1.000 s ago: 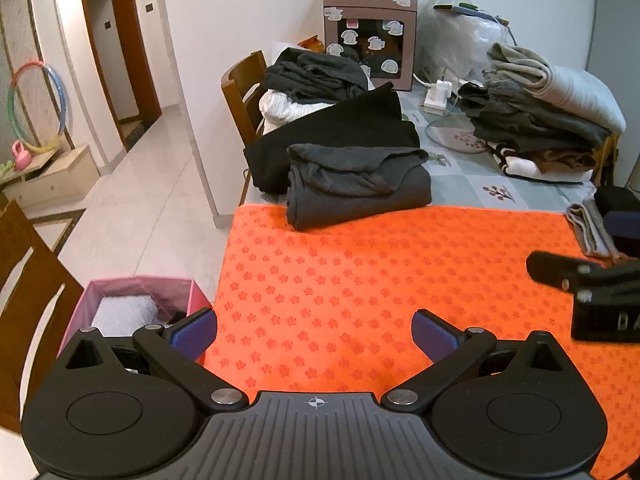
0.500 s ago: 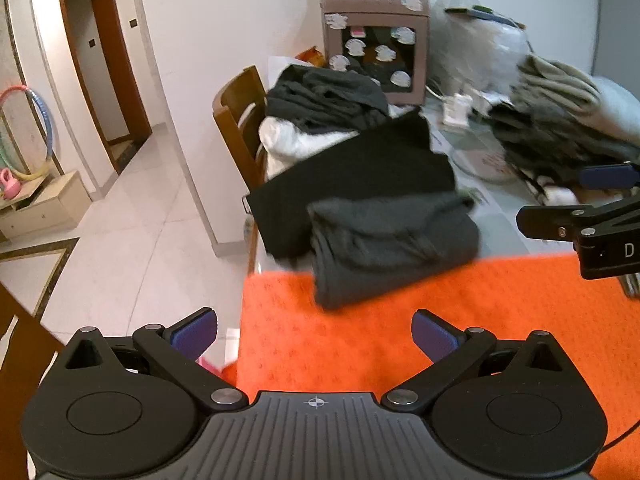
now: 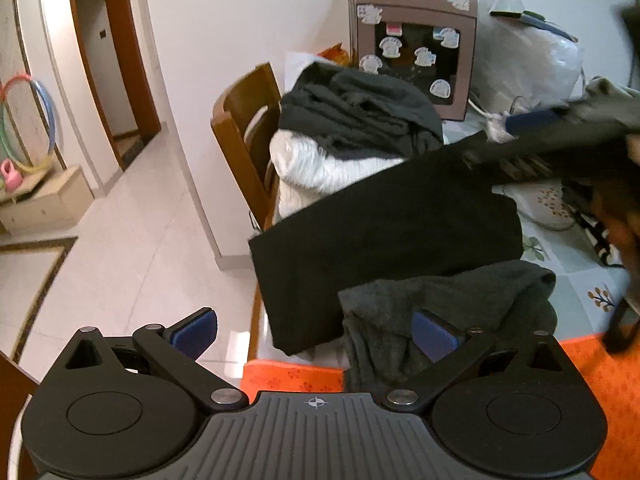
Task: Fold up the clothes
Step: 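Reach to the dark grey garment on the stack and grasp it with the right gripper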
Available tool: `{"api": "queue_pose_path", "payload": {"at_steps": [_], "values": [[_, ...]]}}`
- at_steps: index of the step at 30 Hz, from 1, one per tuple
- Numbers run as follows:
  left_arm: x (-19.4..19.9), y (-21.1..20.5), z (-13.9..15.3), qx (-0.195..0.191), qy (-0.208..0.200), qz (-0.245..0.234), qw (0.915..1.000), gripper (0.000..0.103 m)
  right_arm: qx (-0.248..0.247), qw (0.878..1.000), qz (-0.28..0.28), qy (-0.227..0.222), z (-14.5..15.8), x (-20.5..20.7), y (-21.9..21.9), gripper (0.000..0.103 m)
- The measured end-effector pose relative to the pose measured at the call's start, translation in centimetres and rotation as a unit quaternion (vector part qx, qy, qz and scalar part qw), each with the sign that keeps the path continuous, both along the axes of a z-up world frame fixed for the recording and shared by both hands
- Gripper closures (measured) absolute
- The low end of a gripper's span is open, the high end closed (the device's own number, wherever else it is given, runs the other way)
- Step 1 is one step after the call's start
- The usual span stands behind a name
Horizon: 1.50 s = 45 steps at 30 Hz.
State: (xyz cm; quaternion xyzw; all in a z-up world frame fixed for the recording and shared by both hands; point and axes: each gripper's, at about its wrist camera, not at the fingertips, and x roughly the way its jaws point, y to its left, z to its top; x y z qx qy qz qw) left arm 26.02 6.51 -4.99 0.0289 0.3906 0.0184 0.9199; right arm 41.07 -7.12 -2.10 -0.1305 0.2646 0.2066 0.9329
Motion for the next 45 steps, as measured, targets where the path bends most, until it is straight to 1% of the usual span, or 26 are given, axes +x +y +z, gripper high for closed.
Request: {"api": "queue_pose_path", "payload": {"at_steps": [2,3,5,6,7,9,11,12,13,15,16,17,19,21,25,30,33,37,41,44,45], "values": [[0.9,0.0,-0.6,-0.003,0.004,0.002,1.0000,0.000,-0.007,1.000,-0.010,-0.006,-0.6,2.4,0.5,0.032],[1.3,0.1,-0.9,-0.004,0.006,0.003,1.0000,0.000,-0.010,1.000,-0.014,-0.009,-0.8,3.6,0.8,0.036],[1.1,0.1,-1.4,-0.007,0.013,0.003,0.9999,0.000,-0.015,1.000,-0.024,-0.012,-1.4,5.6,1.1,0.046],[1.0,0.0,-1.6,-0.008,0.016,0.003,0.9998,0.000,-0.020,0.999,-0.028,-0.015,-1.7,6.5,1.3,0.049],[0.9,0.0,-1.8,-0.010,0.019,0.003,0.9998,0.000,-0.025,0.999,-0.031,-0.015,-2.1,7.3,1.3,0.055],[0.7,0.0,-2.3,-0.013,0.026,0.002,0.9996,0.000,-0.043,0.998,-0.037,-0.017,-3.0,9.0,1.5,0.059],[0.4,0.0,-2.5,-0.013,0.030,0.000,0.9995,0.000,-0.065,0.997,-0.035,-0.014,-3.9,10.2,1.9,0.072],[0.2,0.0,-2.4,-0.011,0.030,-0.001,0.9995,0.000,-0.072,0.997,-0.033,-0.010,-4.3,10.8,2.0,0.075],[0.0,0.0,-2.4,-0.009,0.030,0.000,0.9995,0.000,-0.077,0.997,-0.030,-0.008,-4.7,11.2,2.1,0.077],[-0.4,0.1,-2.2,-0.009,0.030,0.001,0.9995,0.000,-0.087,0.996,-0.031,-0.010,-5.0,11.7,2.3,0.088],[-0.6,0.1,-2.1,-0.009,0.030,0.002,0.9995,0.000,-0.091,0.995,-0.031,-0.011,-5.1,11.9,2.4,0.091],[-0.8,0.1,-1.9,-0.010,0.027,0.003,0.9996,0.000,-0.081,0.996,-0.032,-0.012,-4.6,11.8,2.1,0.094],[-1.3,0.2,-1.5,-0.012,0.023,0.005,0.9997,0.000,-0.059,0.998,-0.033,-0.018,-3.4,11.1,1.5,0.096],[-1.7,0.3,-1.2,-0.015,0.020,0.007,0.9997,0.000,-0.032,0.999,-0.031,-0.023,-1.5,9.8,0.6,0.097],[-3.1,0.2,-0.2,-0.023,0.014,0.006,0.9996,0.000,0.020,1.000,-0.010,-0.010,2.5,6.6,-1.1,0.097],[-5.6,-0.1,1.9,-0.023,-0.009,-0.001,0.9997,0.000,0.075,0.997,0.014,0.007,7.2,-0.5,-3.5,0.098],[-7.7,-0.2,3.3,-0.031,-0.022,-0.006,0.9993,0.000,0.095,0.995,0.019,0.018,9.2,-5.7,-5.2,0.098],[-10.6,-0.9,4.8,-0.051,-0.027,-0.023,0.9980,0.000,0.113,0.992,0.020,0.049,10.6,-13.0,-7.8,0.098],[-14.1,-2.4,5.7,-0.073,-0.025,-0.064,0.9950,0.000,0.116,0.990,0.007,0.079,10.8,-20.2,-10.5,0.098],[-16.6,-4.0,6.1,-0.101,-0.013,-0.102,0.9895,0.002,0.139,0.985,-0.009,0.097,11.1,-25.0,-12.9,0.098],[-17.5,-4.7,6.2,-0.115,-0.008,-0.117,0.9864,0.004,0.145,0.984,-0.014,0.103,11.1,-26.5,-13.4,0.098]]}}
